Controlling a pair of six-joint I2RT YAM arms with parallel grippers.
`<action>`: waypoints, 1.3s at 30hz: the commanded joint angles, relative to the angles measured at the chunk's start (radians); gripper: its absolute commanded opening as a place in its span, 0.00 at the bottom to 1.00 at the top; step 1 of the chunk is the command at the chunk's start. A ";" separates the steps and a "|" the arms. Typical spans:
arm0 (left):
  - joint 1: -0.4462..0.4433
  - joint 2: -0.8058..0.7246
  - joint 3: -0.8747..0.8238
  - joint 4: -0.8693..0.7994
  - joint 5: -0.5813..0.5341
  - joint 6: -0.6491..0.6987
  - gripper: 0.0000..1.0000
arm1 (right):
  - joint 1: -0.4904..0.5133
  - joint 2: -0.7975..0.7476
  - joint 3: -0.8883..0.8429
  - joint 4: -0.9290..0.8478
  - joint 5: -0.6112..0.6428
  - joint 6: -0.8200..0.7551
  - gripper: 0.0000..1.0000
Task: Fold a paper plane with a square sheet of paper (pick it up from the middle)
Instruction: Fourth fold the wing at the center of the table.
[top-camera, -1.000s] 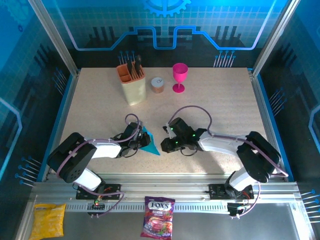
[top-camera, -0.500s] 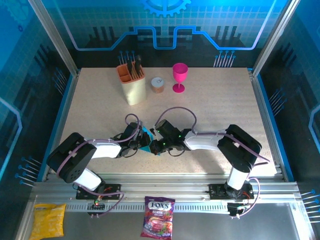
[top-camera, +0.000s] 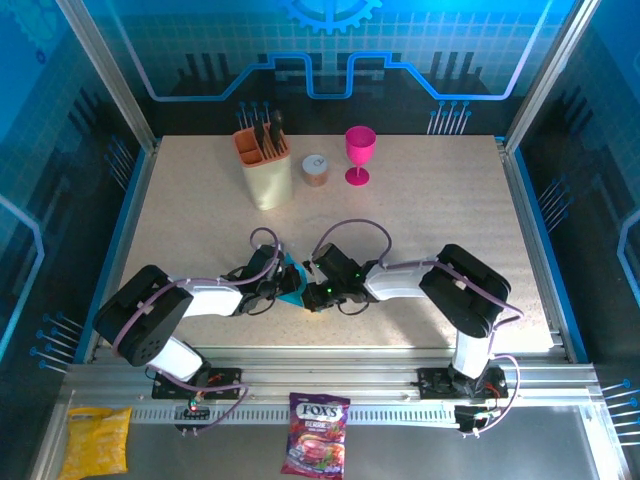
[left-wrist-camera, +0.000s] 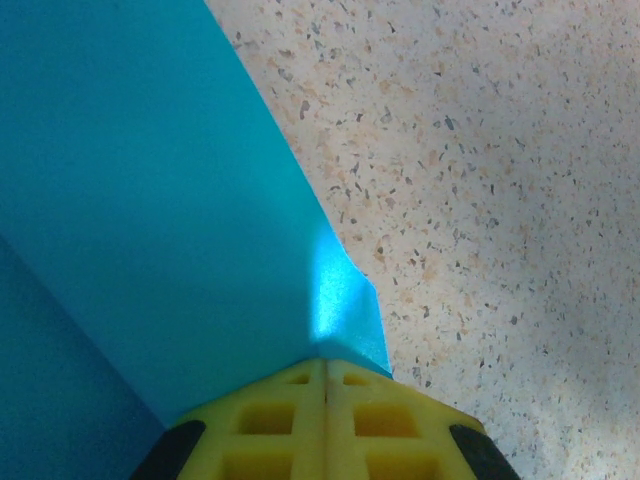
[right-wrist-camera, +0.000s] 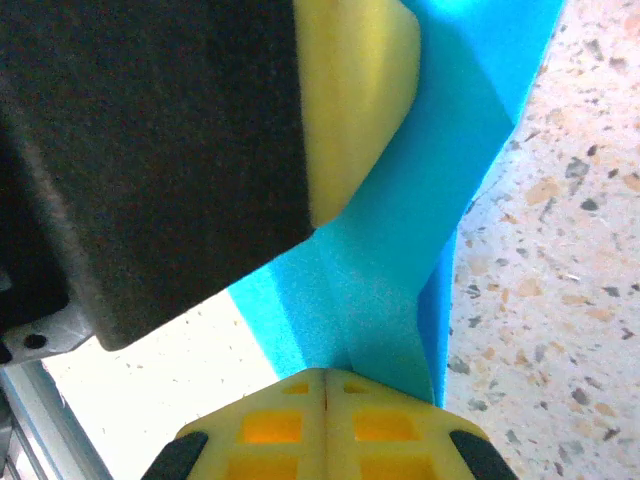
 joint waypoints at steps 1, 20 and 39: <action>0.009 0.015 -0.010 -0.113 -0.053 0.025 0.00 | -0.006 -0.004 -0.056 -0.031 0.010 0.018 0.00; 0.009 0.027 -0.005 -0.115 -0.062 0.024 0.00 | -0.049 -0.147 -0.407 0.192 -0.033 0.161 0.00; 0.009 0.005 -0.015 -0.128 -0.066 0.023 0.00 | -0.018 -0.271 -0.155 -0.011 -0.012 0.085 0.00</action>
